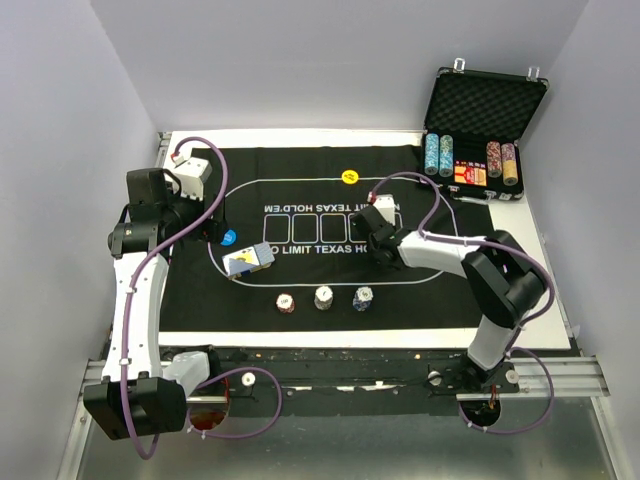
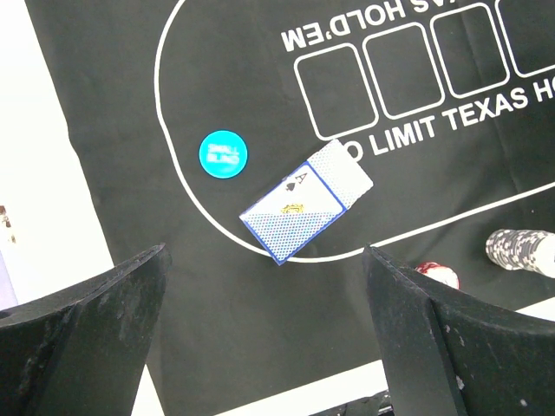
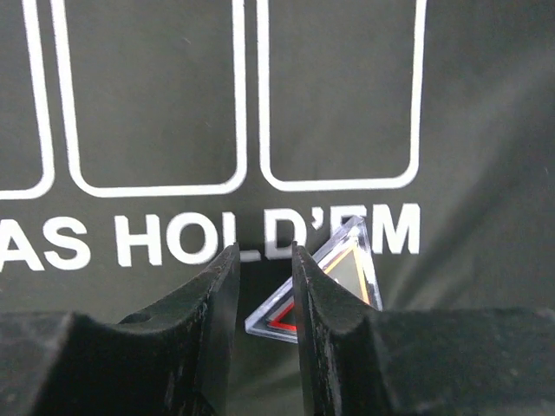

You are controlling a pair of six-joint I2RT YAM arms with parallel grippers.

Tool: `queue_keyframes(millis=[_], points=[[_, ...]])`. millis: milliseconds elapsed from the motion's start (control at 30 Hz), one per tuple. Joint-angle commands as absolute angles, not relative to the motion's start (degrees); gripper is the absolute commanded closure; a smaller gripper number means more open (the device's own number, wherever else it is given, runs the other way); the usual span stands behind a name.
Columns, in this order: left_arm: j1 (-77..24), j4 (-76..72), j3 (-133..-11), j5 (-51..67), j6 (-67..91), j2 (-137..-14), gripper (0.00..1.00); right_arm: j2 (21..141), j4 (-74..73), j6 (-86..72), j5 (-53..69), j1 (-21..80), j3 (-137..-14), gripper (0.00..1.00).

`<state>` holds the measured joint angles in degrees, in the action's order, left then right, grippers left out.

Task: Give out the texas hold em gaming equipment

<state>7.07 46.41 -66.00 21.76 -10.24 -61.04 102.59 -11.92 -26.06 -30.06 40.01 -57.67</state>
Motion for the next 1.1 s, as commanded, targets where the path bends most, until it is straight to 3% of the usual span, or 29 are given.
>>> queue_keyframes(millis=[0,400,700,1067], points=[[7.4,46.0,-65.5,24.0,-12.7,-61.3,0.01,99.1,-20.5,-33.3,-32.8,39.6,-53.1,0.63],[7.2,46.7,-65.3,26.2,-15.3,-63.7,0.01,90.6,-32.2,-47.9,-31.5,39.7,-44.7,0.61],[2.8,44.7,-60.7,25.1,-21.5,-65.4,0.01,80.6,-33.0,-42.0,-29.6,39.9,-53.4,0.48],[0.3,42.4,-57.8,25.1,-35.1,-78.1,0.01,77.0,-29.8,-36.7,-25.0,41.1,-57.8,0.46]])
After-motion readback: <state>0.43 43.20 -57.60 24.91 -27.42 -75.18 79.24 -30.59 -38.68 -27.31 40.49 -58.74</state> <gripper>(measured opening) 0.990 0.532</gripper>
